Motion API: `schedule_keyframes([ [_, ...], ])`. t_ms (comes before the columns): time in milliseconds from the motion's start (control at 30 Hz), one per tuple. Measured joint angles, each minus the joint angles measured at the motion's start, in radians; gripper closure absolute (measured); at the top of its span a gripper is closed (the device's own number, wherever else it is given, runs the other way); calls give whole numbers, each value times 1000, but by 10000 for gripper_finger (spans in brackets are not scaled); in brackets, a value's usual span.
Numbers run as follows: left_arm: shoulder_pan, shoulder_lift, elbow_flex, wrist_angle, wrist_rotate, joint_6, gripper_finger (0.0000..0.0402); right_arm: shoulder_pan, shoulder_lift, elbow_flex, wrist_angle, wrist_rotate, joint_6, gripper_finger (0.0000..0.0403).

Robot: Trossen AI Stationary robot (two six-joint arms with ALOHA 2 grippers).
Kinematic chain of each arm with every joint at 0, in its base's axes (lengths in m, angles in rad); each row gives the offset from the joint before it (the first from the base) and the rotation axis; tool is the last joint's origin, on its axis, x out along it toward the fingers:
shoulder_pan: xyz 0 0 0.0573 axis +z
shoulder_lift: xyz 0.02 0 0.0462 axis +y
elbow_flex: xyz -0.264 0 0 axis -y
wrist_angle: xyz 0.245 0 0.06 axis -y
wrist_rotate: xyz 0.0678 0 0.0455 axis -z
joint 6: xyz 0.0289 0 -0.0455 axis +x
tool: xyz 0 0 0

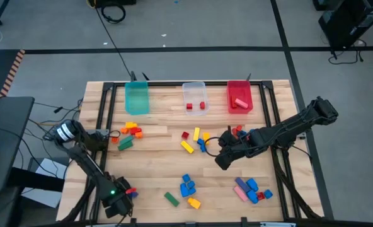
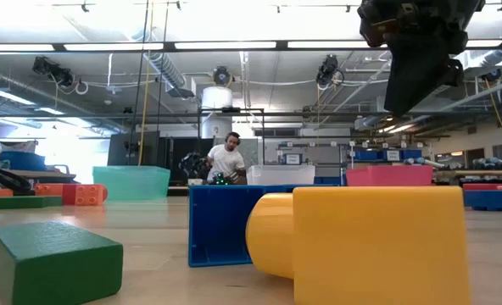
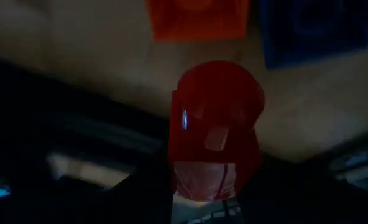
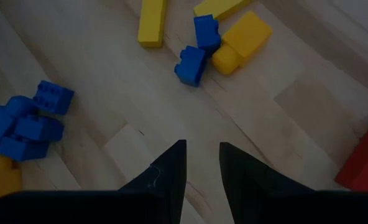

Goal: Sort blocks by size
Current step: Put the red 1 stud game piece into the blue bin

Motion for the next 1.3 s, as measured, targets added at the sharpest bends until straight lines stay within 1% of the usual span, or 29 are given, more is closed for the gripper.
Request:
schedule_keyframes([
  [167, 3, -31, 144, -158, -26, -5, 269, 0, 0, 0, 30, 0, -47, 293],
  [267, 14, -40, 255, -262, -91, -39, 269, 0, 0, 0, 49, 0, -64, 293],
  [333, 29, -42, 327, -342, -176, -79, 269, 0, 0, 0, 57, 0, -66, 293],
  [467, 96, -42, 442, -444, -400, -131, 266, 0, 0, 0, 65, 0, -71, 293],
  [533, 151, -42, 474, -476, -508, -156, 265, 0, 0, 0, 65, -6, -86, 293],
  [633, 251, -45, 492, -493, -627, -138, 267, 2, 0, 0, 65, -33, -107, 293],
  [733, 342, -52, 490, -436, -723, -16, 267, 6, 0, 0, 66, -50, -117, 293],
  [900, 517, -104, 451, -278, -752, 288, 267, 17, 0, 0, 70, -53, -118, 293],
  [1000, 626, -149, 411, -244, -779, 438, 267, 24, 0, 0, 74, -53, -116, 293],
  [1200, 863, -282, 270, -160, -763, 706, 267, 27, 0, 0, 81, -52, -112, 293],
  [1300, 999, -357, 181, -106, -731, 817, 268, 26, 0, 0, 81, -14, -93, 293],
])
